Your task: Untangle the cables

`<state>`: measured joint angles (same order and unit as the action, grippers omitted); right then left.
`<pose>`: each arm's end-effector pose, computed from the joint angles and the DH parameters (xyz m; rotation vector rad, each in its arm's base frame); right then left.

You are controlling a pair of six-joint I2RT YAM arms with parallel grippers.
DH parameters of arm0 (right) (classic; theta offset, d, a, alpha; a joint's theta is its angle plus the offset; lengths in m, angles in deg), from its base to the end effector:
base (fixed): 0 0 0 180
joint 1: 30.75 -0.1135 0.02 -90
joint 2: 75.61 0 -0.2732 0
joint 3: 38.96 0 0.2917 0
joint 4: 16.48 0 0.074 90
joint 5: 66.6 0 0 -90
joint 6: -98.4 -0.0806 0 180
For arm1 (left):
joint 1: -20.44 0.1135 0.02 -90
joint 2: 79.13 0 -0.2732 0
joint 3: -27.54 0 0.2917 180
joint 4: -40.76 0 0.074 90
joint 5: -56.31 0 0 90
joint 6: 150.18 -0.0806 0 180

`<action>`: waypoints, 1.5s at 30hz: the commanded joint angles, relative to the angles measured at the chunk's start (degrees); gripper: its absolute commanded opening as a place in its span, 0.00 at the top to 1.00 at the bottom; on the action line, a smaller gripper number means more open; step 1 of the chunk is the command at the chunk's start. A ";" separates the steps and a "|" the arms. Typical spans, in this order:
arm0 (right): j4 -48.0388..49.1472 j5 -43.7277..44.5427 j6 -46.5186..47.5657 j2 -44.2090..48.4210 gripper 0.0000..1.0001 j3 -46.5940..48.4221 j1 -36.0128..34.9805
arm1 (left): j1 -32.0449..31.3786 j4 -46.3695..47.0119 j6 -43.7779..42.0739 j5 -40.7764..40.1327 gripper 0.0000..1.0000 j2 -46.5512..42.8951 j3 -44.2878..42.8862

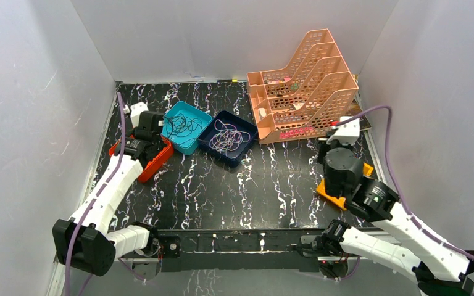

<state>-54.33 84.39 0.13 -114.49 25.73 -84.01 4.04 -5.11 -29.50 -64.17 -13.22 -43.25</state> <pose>0.1645 0.1025 0.3884 0.0872 1.6717 -0.1392 0.3065 -0.0476 0.2936 -0.5343 2.1086 0.1462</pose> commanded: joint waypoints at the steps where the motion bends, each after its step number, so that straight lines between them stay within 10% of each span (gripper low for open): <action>1: 4.11 6.38 6.68 3.60 1.00 4.31 0.33 | 2.13 -1.50 -2.44 -1.95 1.00 -0.76 -2.19; 14: 10.42 10.91 19.16 8.28 1.00 7.04 0.18 | 9.54 -1.46 -4.53 -0.72 1.00 -0.37 -0.94; 26: 7.18 -17.72 12.49 4.58 0.99 8.39 0.22 | 9.64 6.88 -12.85 23.34 1.00 -7.89 -4.36; 45: 11.02 -39.15 14.33 -3.70 1.00 18.71 0.18 | 9.64 5.72 -11.19 26.46 1.00 -9.48 -8.83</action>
<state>-44.48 53.24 14.51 -115.67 42.16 -83.98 13.54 1.27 -40.78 -39.63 -22.03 -48.12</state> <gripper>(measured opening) 0.053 0.013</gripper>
